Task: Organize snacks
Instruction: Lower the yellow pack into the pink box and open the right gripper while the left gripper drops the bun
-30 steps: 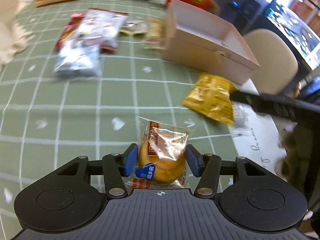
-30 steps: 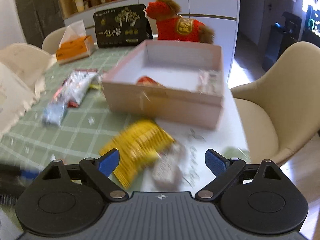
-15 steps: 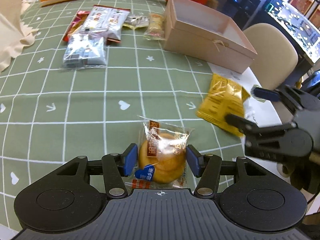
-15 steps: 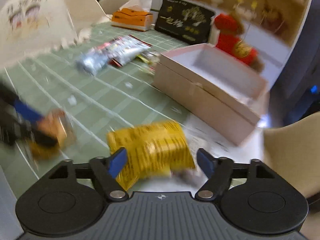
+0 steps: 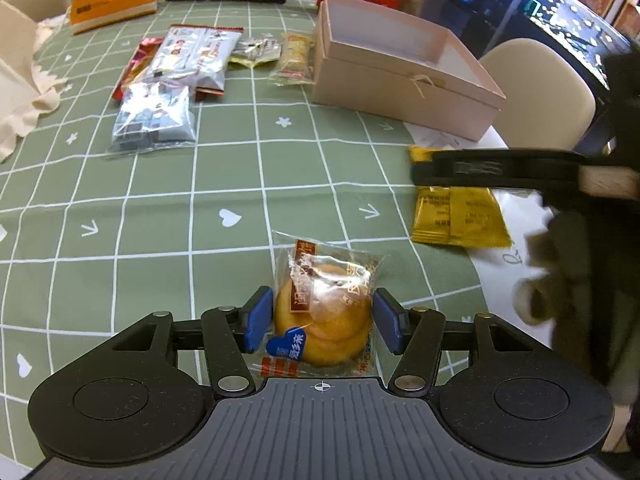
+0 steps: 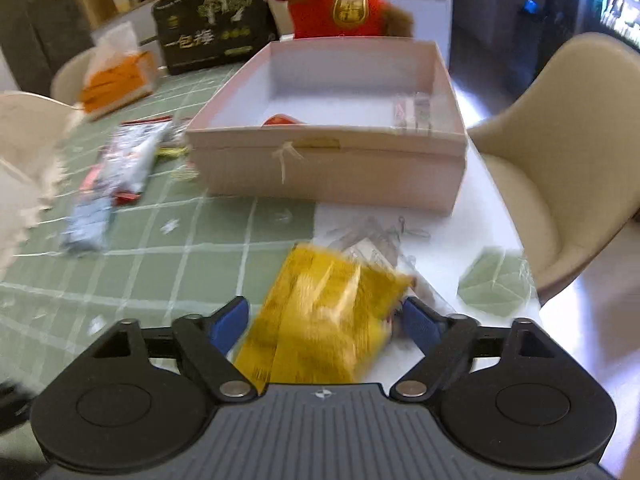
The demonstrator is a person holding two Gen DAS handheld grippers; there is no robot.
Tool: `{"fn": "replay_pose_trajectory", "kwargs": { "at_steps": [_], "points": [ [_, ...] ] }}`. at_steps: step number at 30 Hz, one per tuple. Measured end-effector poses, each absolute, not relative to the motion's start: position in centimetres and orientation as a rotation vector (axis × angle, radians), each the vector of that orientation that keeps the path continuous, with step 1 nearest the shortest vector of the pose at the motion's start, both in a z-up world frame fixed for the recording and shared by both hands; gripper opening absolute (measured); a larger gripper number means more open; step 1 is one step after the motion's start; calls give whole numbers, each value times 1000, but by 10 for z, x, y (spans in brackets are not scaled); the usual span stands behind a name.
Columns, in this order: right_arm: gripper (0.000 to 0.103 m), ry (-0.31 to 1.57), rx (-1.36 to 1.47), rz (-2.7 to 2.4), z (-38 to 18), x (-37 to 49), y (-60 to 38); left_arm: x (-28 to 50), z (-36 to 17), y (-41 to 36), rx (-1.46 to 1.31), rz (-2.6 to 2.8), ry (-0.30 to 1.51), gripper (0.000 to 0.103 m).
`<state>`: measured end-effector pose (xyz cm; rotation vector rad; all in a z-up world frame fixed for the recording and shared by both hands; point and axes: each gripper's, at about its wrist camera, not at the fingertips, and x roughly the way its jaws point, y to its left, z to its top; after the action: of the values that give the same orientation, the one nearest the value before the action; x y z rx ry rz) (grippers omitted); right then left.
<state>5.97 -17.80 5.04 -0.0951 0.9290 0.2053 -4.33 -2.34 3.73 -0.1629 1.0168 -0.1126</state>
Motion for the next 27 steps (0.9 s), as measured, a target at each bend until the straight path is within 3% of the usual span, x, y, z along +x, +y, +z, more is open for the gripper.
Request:
{"fn": "replay_pose_trajectory", "kwargs": {
  "at_steps": [4, 6, 8, 11, 14, 19, 27],
  "points": [
    [72, 938, -217, 362, 54, 43, -166, -44, 36, -28, -128, -127, 1007, 68],
    [58, 944, -252, 416, 60, 31, -169, -42, 36, -32, -125, -127, 1011, 72],
    [56, 963, -253, 436, 71, 24, -180, -41, 36, -36, -98, -116, 1019, 72],
    [53, 974, -191, 463, 102, 19, -202, -39, 37, -38, -91, -124, 1028, 61],
    [53, 887, -161, 468, 140, 14, -223, -36, 45, -32, -201, -219, 1008, 60],
    [53, 729, -63, 393, 187, 9, -259, -7, 83, -47, -151, -343, 809, 60],
    [53, 693, -48, 354, 192, 18, -265, 71, 172, -54, -253, -346, 608, 61]
  ]
}}
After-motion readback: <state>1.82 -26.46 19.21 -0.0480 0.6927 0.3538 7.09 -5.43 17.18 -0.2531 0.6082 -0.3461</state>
